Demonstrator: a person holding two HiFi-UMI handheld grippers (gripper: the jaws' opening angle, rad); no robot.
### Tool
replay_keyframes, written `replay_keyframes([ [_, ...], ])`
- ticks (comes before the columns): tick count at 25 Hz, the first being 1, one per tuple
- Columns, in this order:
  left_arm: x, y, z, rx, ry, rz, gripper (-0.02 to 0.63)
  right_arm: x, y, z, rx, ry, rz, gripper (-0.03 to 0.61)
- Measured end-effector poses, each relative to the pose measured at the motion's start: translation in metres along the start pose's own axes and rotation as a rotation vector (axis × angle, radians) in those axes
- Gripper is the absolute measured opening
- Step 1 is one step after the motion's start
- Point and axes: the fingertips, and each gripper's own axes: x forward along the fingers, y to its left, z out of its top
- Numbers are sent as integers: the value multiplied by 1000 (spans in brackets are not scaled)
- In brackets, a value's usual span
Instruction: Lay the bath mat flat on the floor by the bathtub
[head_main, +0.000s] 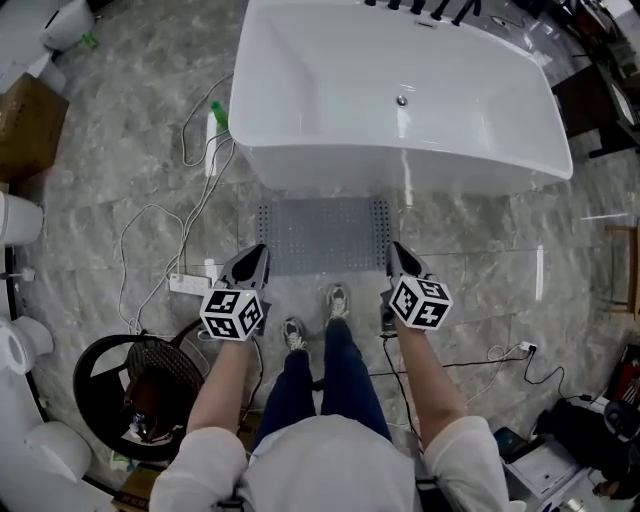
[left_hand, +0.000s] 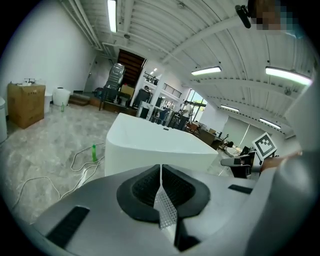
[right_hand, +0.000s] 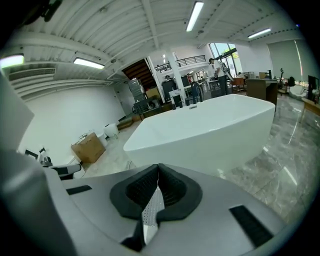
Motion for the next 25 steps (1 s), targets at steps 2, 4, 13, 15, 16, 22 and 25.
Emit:
replay_keyframes([
  [2,-12,-3,5,-7,-12,9,40,-13,6,4,-4,-7,-2,31],
  [4,-20,-7,12,-15,-28,9,40,-23,8,12,-5,-21,-7,31],
  [13,-45,-22,36,-31,-33,-13,40,-61,16,42,-44,-73,-30,31],
  [15,-50,-29,44,-17,-41,-15,40,-69,16,48,-51,-84,-28,31],
  [16,-52,-32,49,-5,-45,-11,40,-73,17,50,-51,-88,-25,31],
  [22,-71,-51,76,23,-83,-9,40,-100,26,64,-47,-123,1,31],
  [25,-78,-59,86,33,-107,-10,40,-114,30,75,-77,-146,19,31],
])
